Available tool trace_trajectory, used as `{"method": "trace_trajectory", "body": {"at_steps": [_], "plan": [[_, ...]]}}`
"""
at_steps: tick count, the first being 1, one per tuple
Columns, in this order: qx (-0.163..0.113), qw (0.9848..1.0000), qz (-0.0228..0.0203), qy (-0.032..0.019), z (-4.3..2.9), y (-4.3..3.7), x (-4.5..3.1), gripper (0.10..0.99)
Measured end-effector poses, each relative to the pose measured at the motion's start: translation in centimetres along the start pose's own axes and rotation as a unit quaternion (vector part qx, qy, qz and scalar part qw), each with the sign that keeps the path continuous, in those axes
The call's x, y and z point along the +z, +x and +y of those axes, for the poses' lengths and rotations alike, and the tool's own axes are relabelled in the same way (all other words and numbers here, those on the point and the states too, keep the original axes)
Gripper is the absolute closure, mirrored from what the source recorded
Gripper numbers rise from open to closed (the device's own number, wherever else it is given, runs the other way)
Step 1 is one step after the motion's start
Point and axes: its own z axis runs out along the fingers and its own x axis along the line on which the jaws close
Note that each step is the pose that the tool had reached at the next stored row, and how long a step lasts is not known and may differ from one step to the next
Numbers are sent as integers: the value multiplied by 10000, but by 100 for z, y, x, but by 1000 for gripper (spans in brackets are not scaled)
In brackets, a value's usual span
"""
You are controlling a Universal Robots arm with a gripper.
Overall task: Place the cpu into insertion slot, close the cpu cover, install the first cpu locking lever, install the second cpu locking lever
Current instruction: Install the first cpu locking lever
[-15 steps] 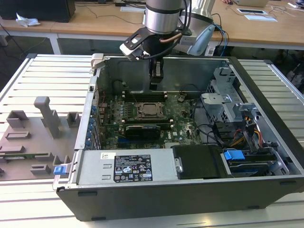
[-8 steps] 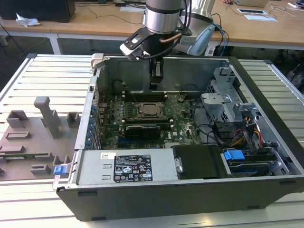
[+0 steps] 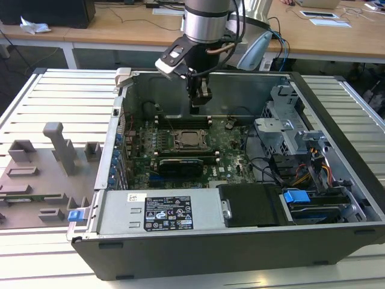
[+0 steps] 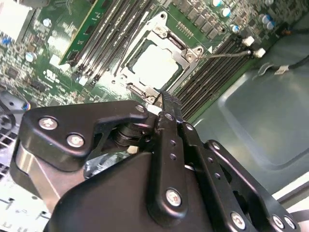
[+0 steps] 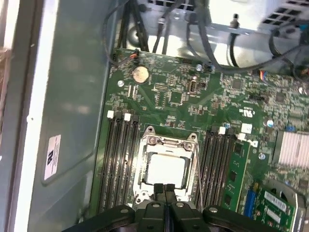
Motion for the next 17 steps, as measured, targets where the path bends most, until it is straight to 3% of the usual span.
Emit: {"method": "trace_trajectory", "body": {"at_steps": [1, 3, 8, 12, 17], "plan": [[-202, 9998, -4, 0, 0, 0, 0, 984], [-349, 9994, -8, 0, 0, 0, 0, 984], [-923, 9957, -21, 0, 0, 0, 0, 984], [-1306, 9914, -30, 1, 0, 0, 0, 984], [-1746, 9846, -41, 1, 0, 0, 0, 984]]}}
